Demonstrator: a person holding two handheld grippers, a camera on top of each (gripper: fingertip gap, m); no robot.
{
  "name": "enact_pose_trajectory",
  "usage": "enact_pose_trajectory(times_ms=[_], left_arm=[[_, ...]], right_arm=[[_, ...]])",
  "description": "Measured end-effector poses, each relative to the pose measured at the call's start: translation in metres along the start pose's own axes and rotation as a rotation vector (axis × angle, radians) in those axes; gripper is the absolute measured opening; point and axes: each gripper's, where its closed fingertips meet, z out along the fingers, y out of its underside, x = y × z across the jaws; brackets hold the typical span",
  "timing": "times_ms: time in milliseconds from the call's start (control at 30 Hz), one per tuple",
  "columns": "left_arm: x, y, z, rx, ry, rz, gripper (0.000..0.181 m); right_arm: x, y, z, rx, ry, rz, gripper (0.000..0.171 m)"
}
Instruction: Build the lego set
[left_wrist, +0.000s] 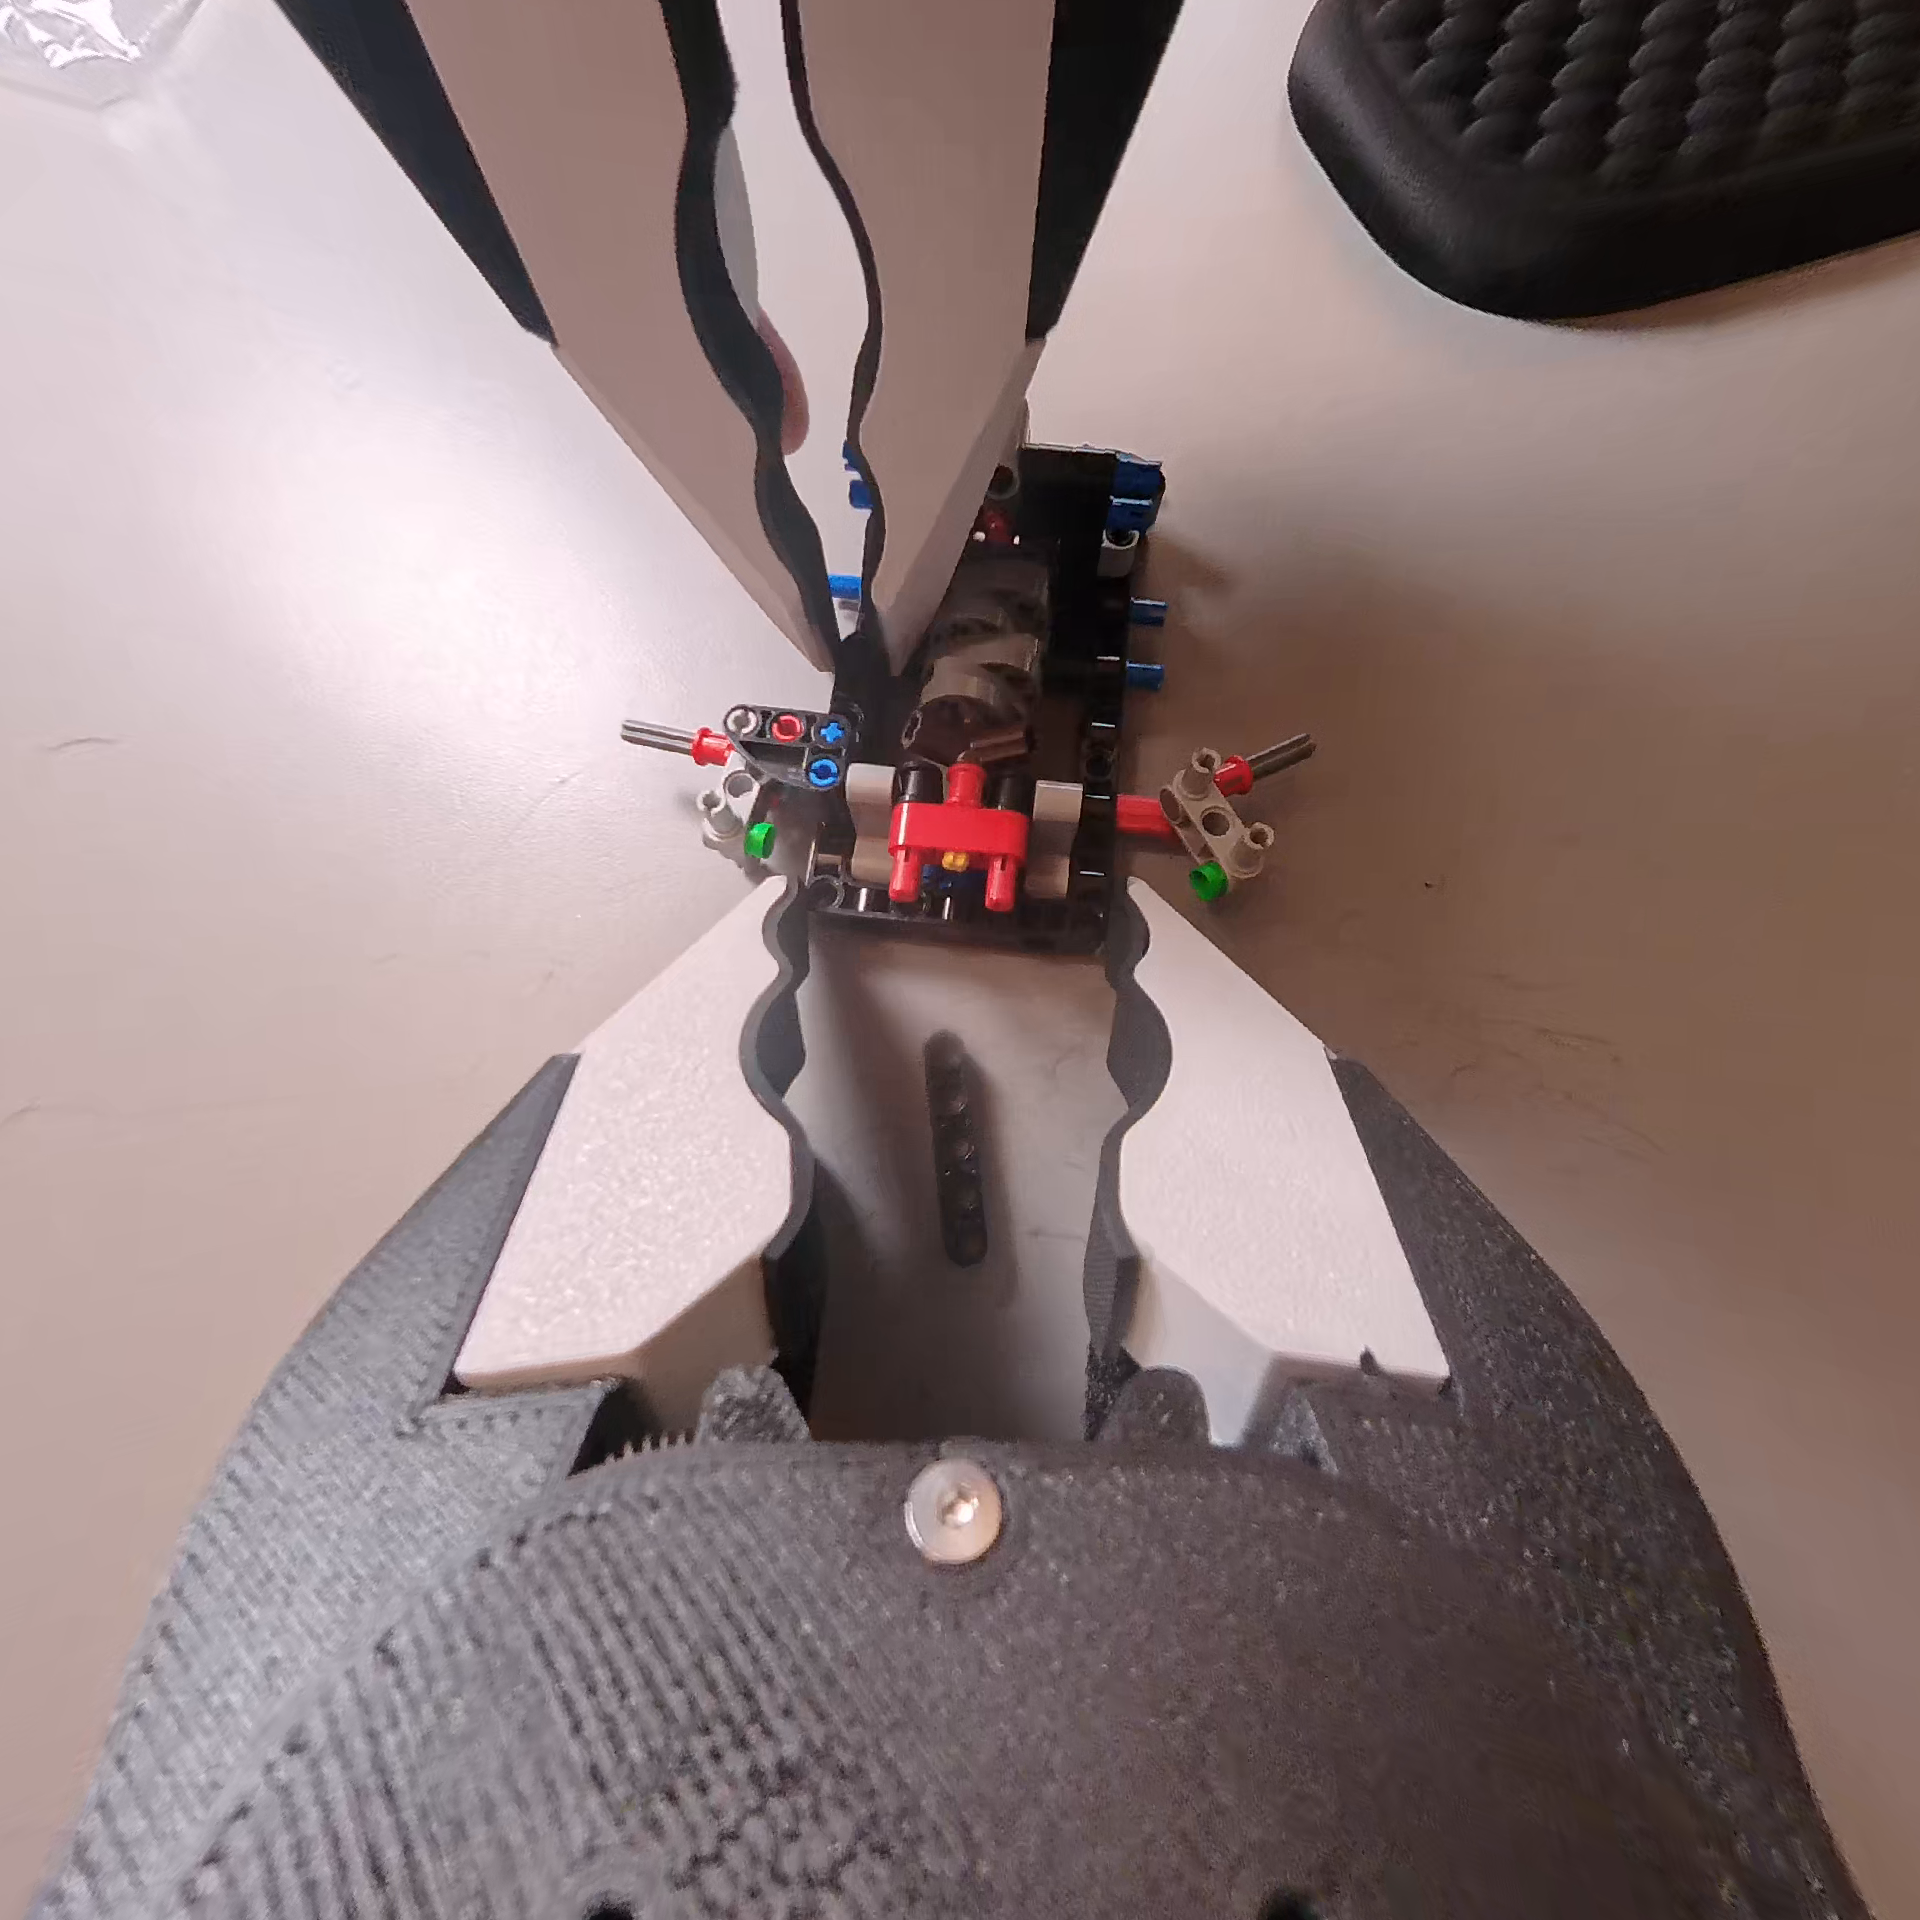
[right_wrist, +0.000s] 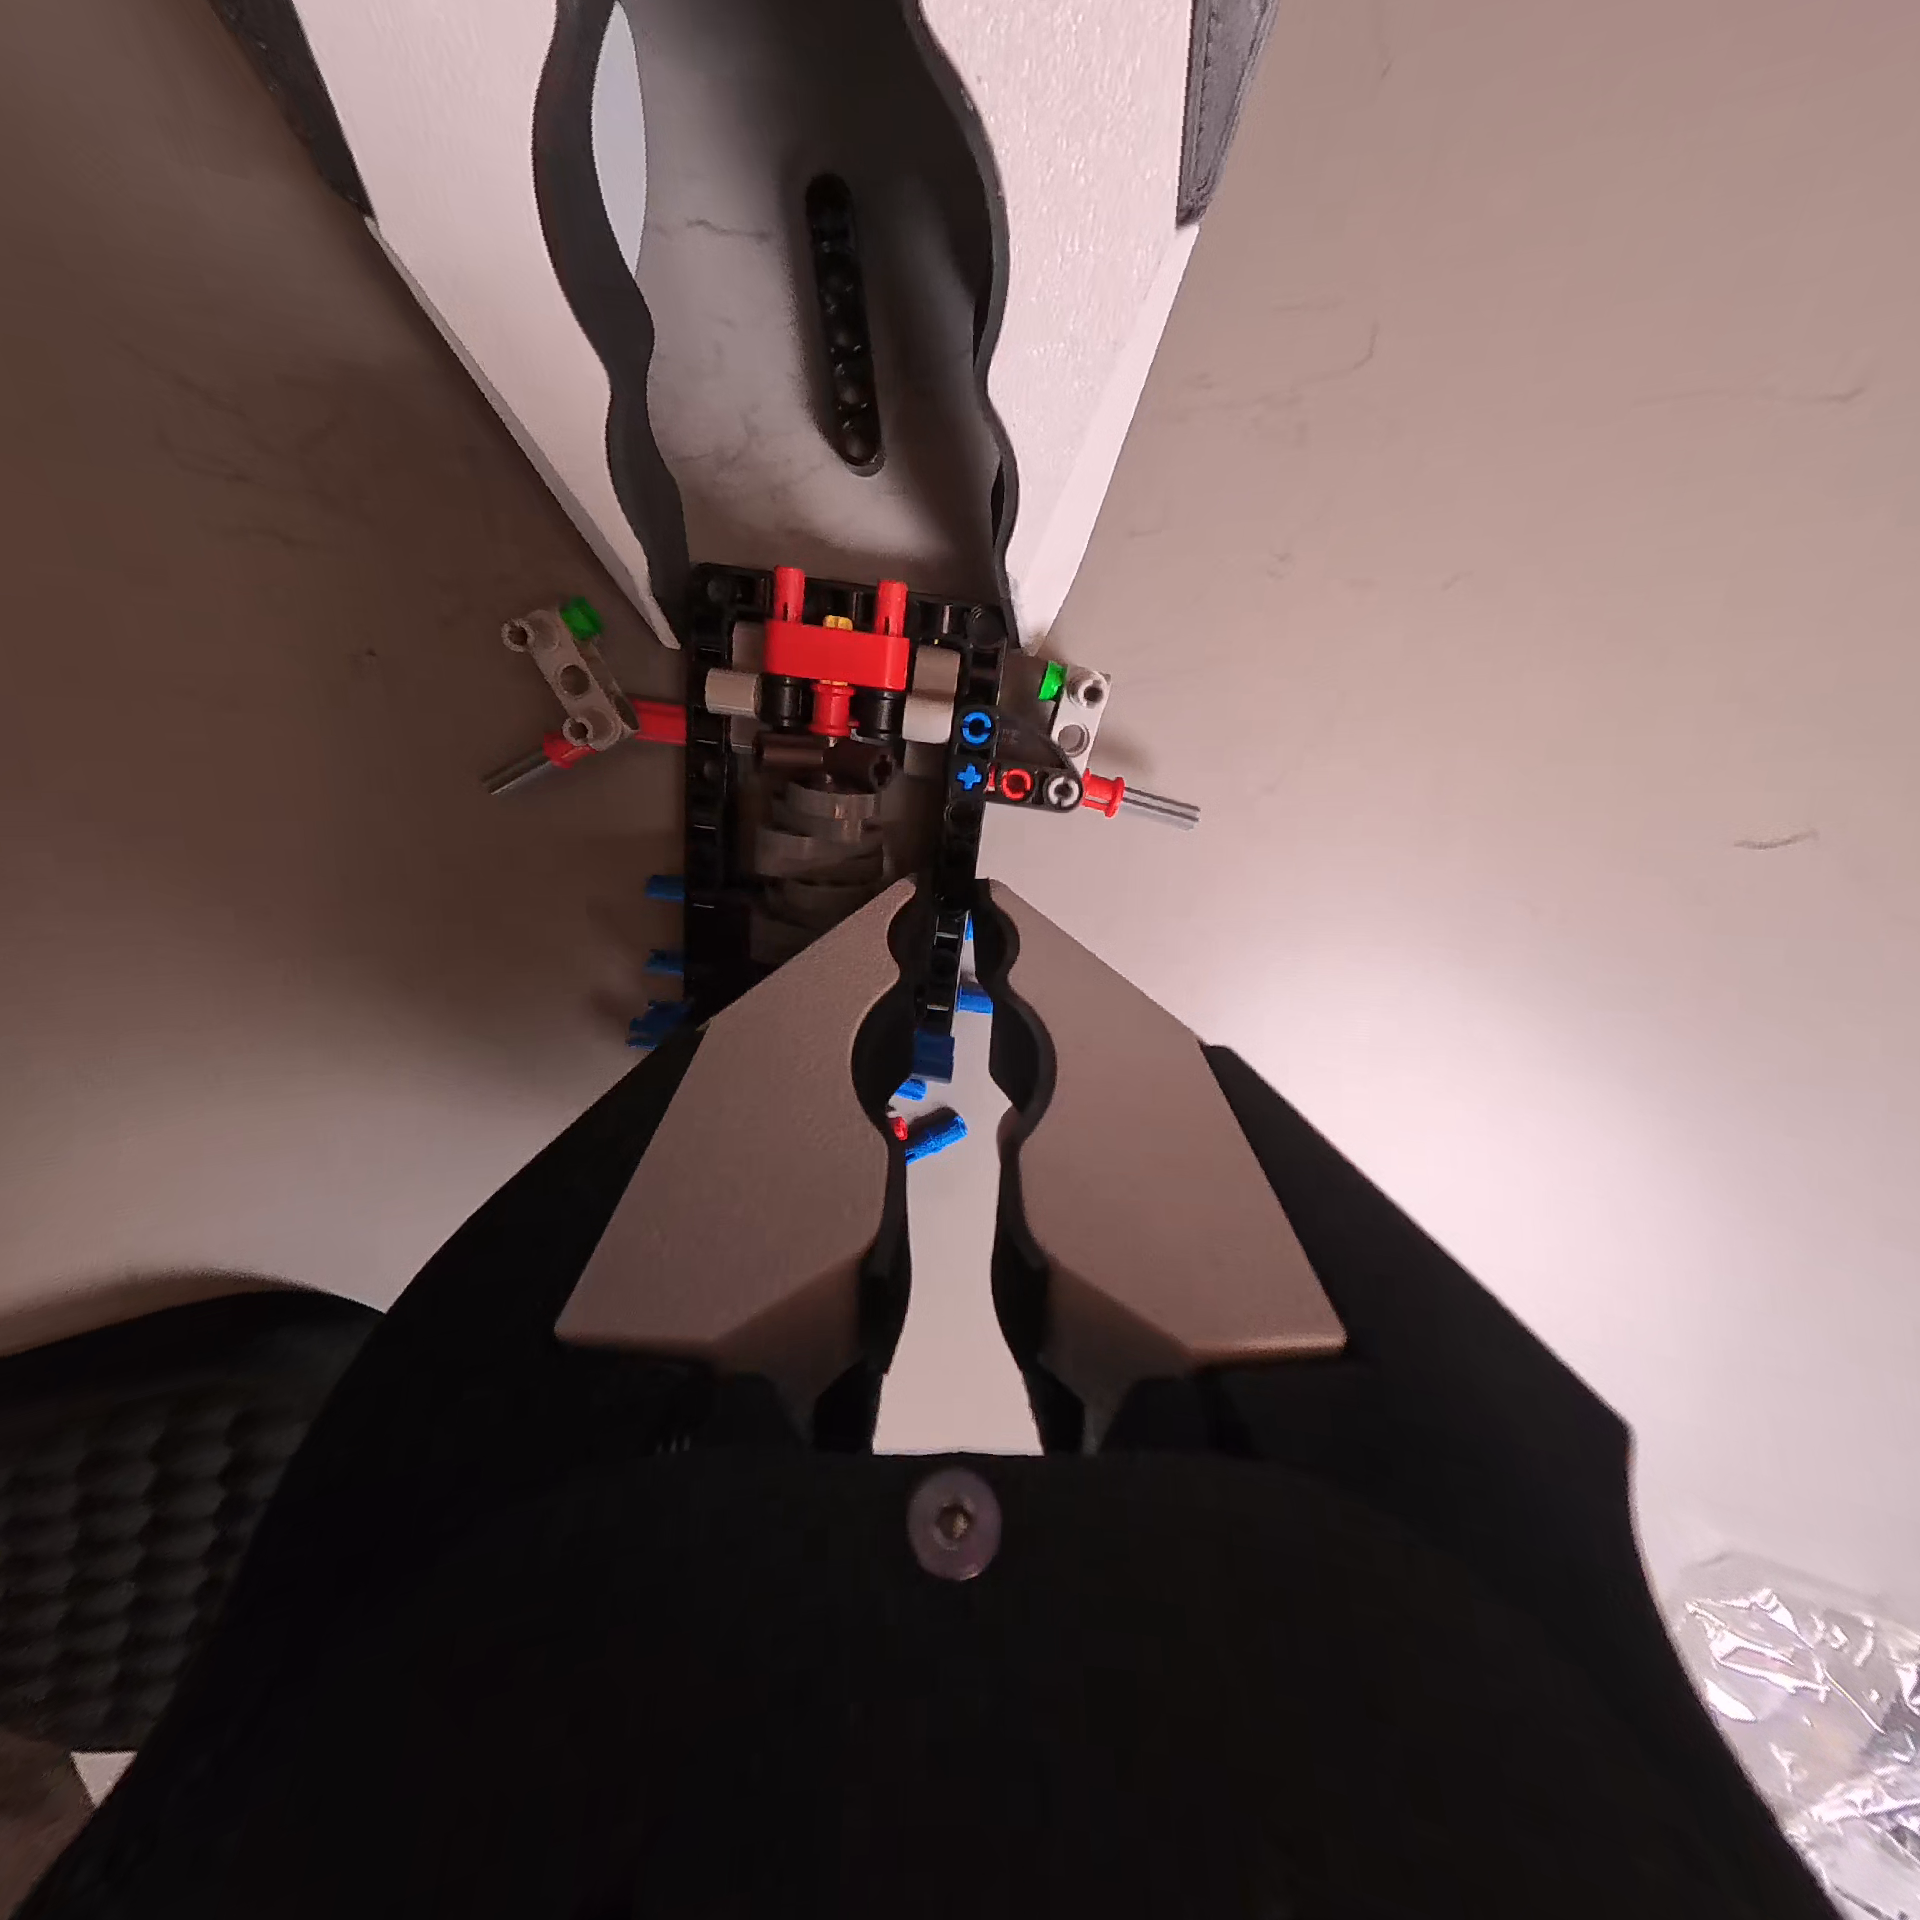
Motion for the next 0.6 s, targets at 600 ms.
enact_pose_trajectory(times_ms=[600], left_arm=[[0.0,0.0,-0.001,0.015,0.005,0.019,0.056]], right_arm=[[0.007,-0.011,-0.013,0.193,0.059,0.041,0.015]])
